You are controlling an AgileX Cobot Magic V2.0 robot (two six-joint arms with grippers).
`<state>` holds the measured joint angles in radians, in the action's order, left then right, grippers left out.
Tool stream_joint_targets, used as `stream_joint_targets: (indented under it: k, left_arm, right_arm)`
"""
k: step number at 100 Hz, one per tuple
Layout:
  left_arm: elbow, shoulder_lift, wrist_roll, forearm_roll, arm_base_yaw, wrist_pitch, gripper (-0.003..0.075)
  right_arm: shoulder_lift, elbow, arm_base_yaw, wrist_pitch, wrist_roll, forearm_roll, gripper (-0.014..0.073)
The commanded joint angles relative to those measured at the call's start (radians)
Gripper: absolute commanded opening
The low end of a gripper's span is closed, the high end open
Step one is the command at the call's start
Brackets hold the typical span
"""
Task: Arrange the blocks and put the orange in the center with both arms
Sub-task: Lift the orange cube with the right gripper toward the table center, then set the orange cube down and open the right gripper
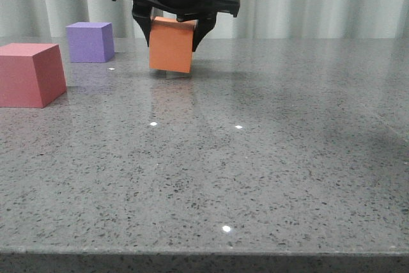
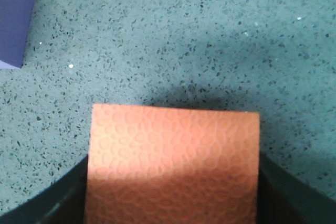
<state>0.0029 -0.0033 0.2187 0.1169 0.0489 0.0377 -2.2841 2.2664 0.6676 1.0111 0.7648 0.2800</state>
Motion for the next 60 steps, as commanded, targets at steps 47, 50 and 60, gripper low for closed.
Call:
stream_joint_targets:
  k: [47, 50, 60]
  left_arm:
    - [0.042, -0.036, 0.011, 0.002, -0.002, -0.077, -0.002]
    - [0.042, -0.036, 0.011, 0.002, -0.002, -0.077, -0.002]
    - [0.042, -0.036, 0.011, 0.002, -0.002, -0.077, -0.002]
  right_arm:
    - [0.042, 0.037, 0.004, -0.013, 0.0, 0.011, 0.0624]
    - [0.045, 0.037, 0.004, -0.007, 0.0, 0.011, 0.0624]
    - [0.06, 0.037, 0.004, 0.001, 0.0, 0.012, 0.0624]
